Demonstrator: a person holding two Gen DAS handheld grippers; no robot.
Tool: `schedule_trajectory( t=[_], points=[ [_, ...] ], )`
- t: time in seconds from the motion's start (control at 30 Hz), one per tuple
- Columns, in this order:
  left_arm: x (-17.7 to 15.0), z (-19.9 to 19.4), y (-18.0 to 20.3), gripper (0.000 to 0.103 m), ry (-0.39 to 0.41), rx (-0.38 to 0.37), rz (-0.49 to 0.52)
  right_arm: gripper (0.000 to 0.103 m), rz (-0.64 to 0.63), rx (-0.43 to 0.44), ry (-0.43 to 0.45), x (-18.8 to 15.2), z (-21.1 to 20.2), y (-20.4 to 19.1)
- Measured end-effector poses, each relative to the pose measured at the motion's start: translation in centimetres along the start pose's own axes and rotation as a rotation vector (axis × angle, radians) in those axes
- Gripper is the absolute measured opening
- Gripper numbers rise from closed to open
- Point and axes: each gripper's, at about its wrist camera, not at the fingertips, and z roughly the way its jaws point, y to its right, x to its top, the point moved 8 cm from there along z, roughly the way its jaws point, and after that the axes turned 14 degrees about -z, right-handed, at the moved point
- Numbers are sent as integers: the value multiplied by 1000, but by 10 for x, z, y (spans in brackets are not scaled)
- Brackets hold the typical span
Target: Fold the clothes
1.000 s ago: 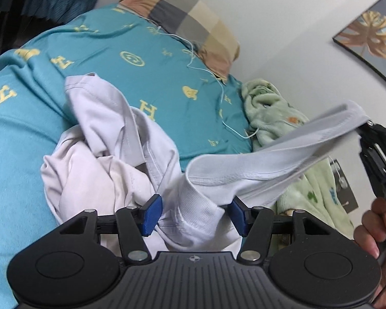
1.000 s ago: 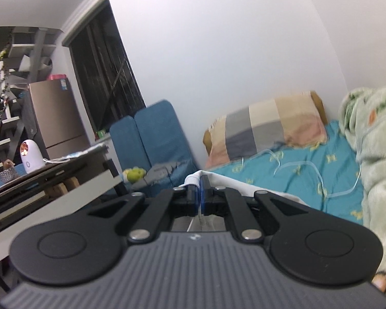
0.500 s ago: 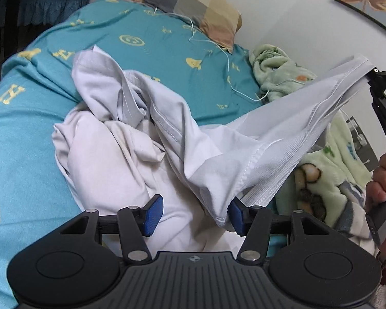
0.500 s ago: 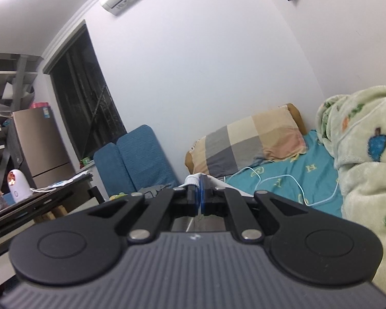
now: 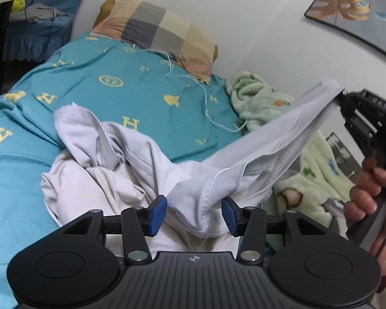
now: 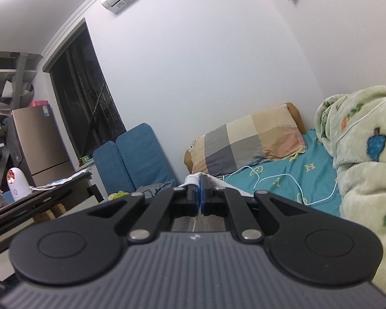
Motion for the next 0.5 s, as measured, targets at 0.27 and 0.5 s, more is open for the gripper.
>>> schedule_trajectory(
  t=[0.27, 0.5],
  points=[
    [-3, 21, -13, 49, -41, -38, -102, 5, -18, 13, 12, 5, -5, -6],
    [2, 15, 5, 59, 80, -10, -46, 5, -70, 29, 28, 5, -9, -27]
  ],
)
